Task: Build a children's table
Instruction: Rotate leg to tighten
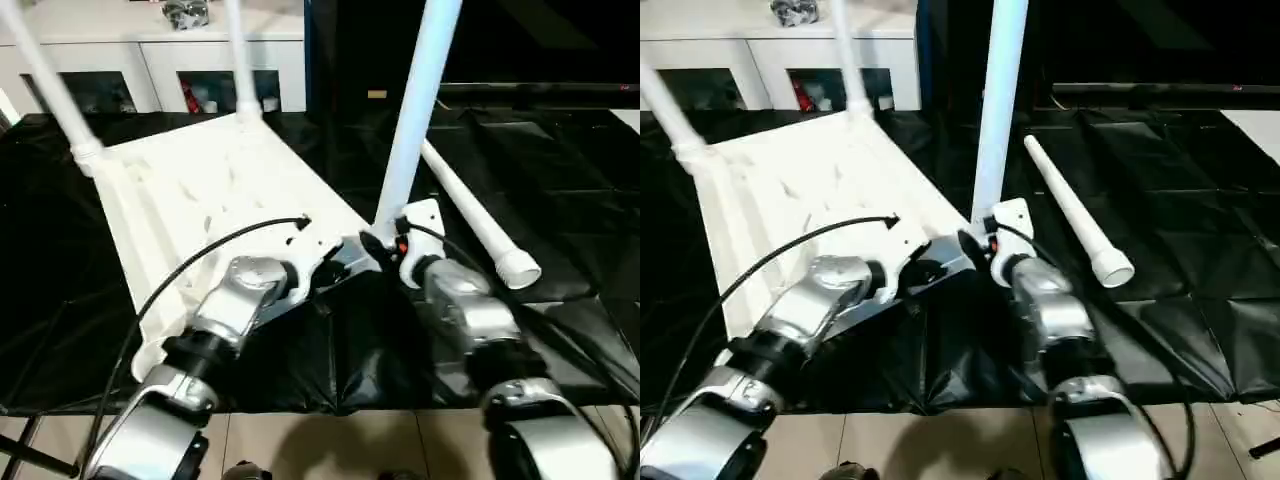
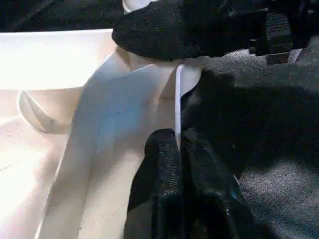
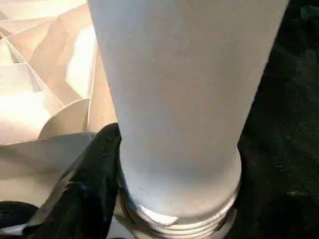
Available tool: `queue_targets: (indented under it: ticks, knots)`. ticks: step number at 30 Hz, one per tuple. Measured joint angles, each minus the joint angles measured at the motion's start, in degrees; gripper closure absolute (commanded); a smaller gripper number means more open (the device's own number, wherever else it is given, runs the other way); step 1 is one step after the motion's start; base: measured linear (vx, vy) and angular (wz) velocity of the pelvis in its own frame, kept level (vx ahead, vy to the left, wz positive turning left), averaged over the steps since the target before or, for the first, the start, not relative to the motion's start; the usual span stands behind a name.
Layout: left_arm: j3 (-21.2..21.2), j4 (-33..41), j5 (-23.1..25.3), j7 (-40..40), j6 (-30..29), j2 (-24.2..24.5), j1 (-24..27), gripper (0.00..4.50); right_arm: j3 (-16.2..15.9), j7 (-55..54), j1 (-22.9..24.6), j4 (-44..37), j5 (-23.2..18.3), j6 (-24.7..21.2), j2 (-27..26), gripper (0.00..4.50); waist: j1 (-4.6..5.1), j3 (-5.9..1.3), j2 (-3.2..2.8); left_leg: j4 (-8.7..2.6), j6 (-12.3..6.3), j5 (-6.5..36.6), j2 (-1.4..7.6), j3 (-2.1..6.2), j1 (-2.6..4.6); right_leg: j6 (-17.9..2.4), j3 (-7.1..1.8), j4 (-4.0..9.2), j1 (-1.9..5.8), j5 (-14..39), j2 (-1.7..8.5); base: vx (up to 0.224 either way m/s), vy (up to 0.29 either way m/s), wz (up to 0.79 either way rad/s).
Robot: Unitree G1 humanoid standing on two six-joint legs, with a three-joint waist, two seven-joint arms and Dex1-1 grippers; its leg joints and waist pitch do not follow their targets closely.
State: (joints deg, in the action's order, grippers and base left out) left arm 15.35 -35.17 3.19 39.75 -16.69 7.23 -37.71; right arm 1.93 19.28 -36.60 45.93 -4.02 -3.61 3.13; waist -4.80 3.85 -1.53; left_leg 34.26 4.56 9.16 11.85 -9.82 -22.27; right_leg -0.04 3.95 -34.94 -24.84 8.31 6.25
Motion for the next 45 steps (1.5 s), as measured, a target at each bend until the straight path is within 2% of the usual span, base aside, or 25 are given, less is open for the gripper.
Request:
queue_targets:
  ticks: [4, 7, 10, 14, 17, 27, 30, 32, 33, 37, 38, 45]
  knots:
    - [-0.2, 0.01, 0.01, 1.55, 1.08, 0.89, 0.05, 4.5, 0.4, 1.92, -0.09, 0.05, -0.11, 0.59, -0.18, 0.71, 0.09, 0.0, 0.0, -0.03, 0.0, 0.0, 0.01, 0.0, 0.0, 0.0, 0.01, -0.01, -0.05, -0.01, -0.03, 0.0, 0.0, 0.0]
    - [-0.2, 0.51, -0.22, 4.4, 2.74, 2.4, 0.76, 4.5, -1.58, 5.25, -0.08, 0.05, 0.27, 1.1, 1.19, 0.5, 0.13, 0.0, 0.0, -0.11, 0.0, 0.0, 0.01, -0.01, 0.02, 0.0, 0.01, -0.03, -0.06, -0.02, -0.03, 0.0, 0.0, 0.0]
    - [-0.19, 2.12, -1.56, 8.22, 3.49, 3.74, 1.89, 4.5, -4.13, 9.84, 0.05, -0.08, 1.47, 1.96, 3.58, 0.5, -0.22, 0.01, -0.03, -0.16, 0.0, 0.0, 0.03, -0.03, 0.01, -0.02, 0.01, -0.05, -0.07, -0.03, -0.03, 0.0, 0.0, 0.0]
    - [-0.42, 3.88, -3.22, 11.94, 4.34, 5.71, 3.39, 4.5, -5.31, 17.25, 0.82, -1.17, 1.43, 2.88, 6.35, 0.5, -0.39, 0.01, -0.03, -0.16, 0.0, 0.0, 0.04, -0.03, -0.05, -0.05, -0.03, -0.05, -0.07, -0.05, -0.02, 0.0, 0.0, 0.0]
    - [-0.38, 4.57, -4.06, 15.8, 5.23, 7.0, 4.16, 4.5, -6.99, 25.13, 2.27, -4.85, 1.16, 2.68, 10.08, 0.5, -0.73, 0.01, -0.03, -0.13, 0.0, 0.0, 0.07, -0.04, -0.14, -0.24, -0.09, -0.04, -0.05, -0.16, -0.01, 0.0, 0.0, 0.0]
    - [0.56, 10.39, -7.18, 27.87, 5.57, 13.75, 7.52, 4.5, -11.37, 45.02, 5.71, -13.98, -3.07, -1.14, 16.89, 0.5, -2.14, 0.02, -0.01, -0.07, 0.0, 0.0, 0.13, -0.04, -0.28, -0.2, -0.1, -0.05, -0.06, -0.13, 0.01, 0.0, 0.0, 0.0]
    - [0.87, 11.43, -7.89, 30.24, 5.19, 14.72, 8.16, 4.5, -11.86, 47.32, 6.37, -14.78, -3.09, -1.92, 17.86, 0.83, -2.42, 0.02, 0.01, -0.01, -0.01, 0.0, 0.12, -0.05, -0.31, -0.19, -0.14, -0.05, -0.05, -0.13, 0.03, 0.0, 0.0, 0.0]
    - [0.98, 11.85, -7.99, 31.08, 4.64, 14.96, 8.27, 4.5, -12.55, 48.13, 6.67, -15.77, -3.1, -2.48, 18.0, 0.86, -2.44, 0.02, 0.02, 0.0, -0.01, 0.0, 0.11, -0.06, -0.31, -0.14, -0.15, -0.06, -0.04, -0.1, 0.03, 0.0, 0.0, 0.0]
    - [0.98, 12.0, -8.0, 31.28, 4.5, 15.09, 8.27, 4.5, -12.68, 48.59, 6.74, -16.13, -3.12, -2.56, 18.02, 1.11, -2.44, 0.02, 0.02, -0.01, -0.01, 0.0, 0.11, -0.06, -0.31, -0.02, -0.15, -0.06, -0.04, -0.02, 0.03, 0.0, 0.0, 0.0]
    - [1.0, 12.63, -8.01, 31.48, 4.17, 15.72, 8.34, 4.5, -12.98, 49.27, 6.75, -16.81, -3.13, -3.34, 18.3, 1.31, -2.39, 0.01, 0.05, -0.01, -0.01, 0.0, 0.11, -0.05, -0.29, 0.09, -0.15, -0.08, -0.04, 0.04, 0.03, 0.0, 0.0, 0.0]
    - [1.01, 12.84, -8.01, 31.56, 4.12, 15.86, 8.48, 4.5, -13.02, 49.44, 6.79, -17.03, -3.14, -3.63, 18.31, 1.5, -2.39, 0.01, 0.05, -0.01, -0.01, 0.0, 0.11, -0.05, -0.29, 0.09, -0.15, -0.09, -0.04, 0.05, 0.03, 0.0, 0.0, 0.0]
    - [1.01, 12.93, -7.93, 30.54, 4.07, 15.29, 8.59, 4.5, -12.67, 48.04, 7.59, -18.0, -3.14, -4.13, 17.36, 1.72, -2.4, -0.02, 0.09, -0.01, -0.01, 0.0, 0.11, -0.04, -0.31, 0.1, -0.15, -0.08, -0.03, 0.05, 0.03, 0.0, 0.0, 0.0]
